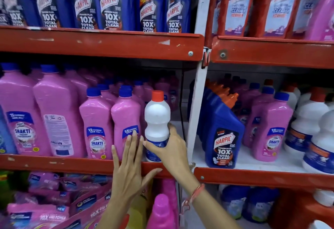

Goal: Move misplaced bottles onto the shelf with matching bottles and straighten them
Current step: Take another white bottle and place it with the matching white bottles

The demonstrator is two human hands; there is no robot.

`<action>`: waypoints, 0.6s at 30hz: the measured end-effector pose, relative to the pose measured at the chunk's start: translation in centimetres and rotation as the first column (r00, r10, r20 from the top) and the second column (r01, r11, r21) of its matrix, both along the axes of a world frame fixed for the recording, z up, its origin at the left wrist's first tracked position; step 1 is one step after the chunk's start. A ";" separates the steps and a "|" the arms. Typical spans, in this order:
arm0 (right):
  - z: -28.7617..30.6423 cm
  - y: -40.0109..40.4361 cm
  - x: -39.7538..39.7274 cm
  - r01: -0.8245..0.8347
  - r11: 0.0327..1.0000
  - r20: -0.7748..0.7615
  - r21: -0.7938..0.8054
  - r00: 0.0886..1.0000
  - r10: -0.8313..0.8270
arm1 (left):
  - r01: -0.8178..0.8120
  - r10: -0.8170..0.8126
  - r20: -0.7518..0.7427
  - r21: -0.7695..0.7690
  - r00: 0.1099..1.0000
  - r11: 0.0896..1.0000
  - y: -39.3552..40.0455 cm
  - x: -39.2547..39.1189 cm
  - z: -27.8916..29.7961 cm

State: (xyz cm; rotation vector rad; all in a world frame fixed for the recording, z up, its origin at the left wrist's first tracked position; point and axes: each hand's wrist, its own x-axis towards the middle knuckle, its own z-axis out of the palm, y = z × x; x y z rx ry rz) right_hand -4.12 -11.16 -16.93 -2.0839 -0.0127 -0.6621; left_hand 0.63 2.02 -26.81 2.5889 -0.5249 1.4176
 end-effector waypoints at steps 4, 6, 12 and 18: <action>-0.5 0.1 0.9 0.053 0.998 0.050 0.016 0.997 -0.054 | -0.012 0.011 0.074 0.016 0.997 1.000 0.1 0.6 -0.4; -0.5 0.1 1.0 0.059 0.998 0.065 0.026 0.996 -0.060 | -0.022 0.019 0.106 0.021 0.994 1.000 0.1 0.8 -0.5; 0.5 -0.3 0.2 0.051 0.998 0.115 0.041 0.992 -0.056 | -0.011 0.010 0.117 0.009 0.993 1.000 0.1 0.9 -0.5; 2.9 -1.8 -2.2 -0.007 0.998 0.159 0.068 0.987 -0.004 | -0.052 0.050 0.052 0.045 0.997 0.998 0.4 0.6 -0.6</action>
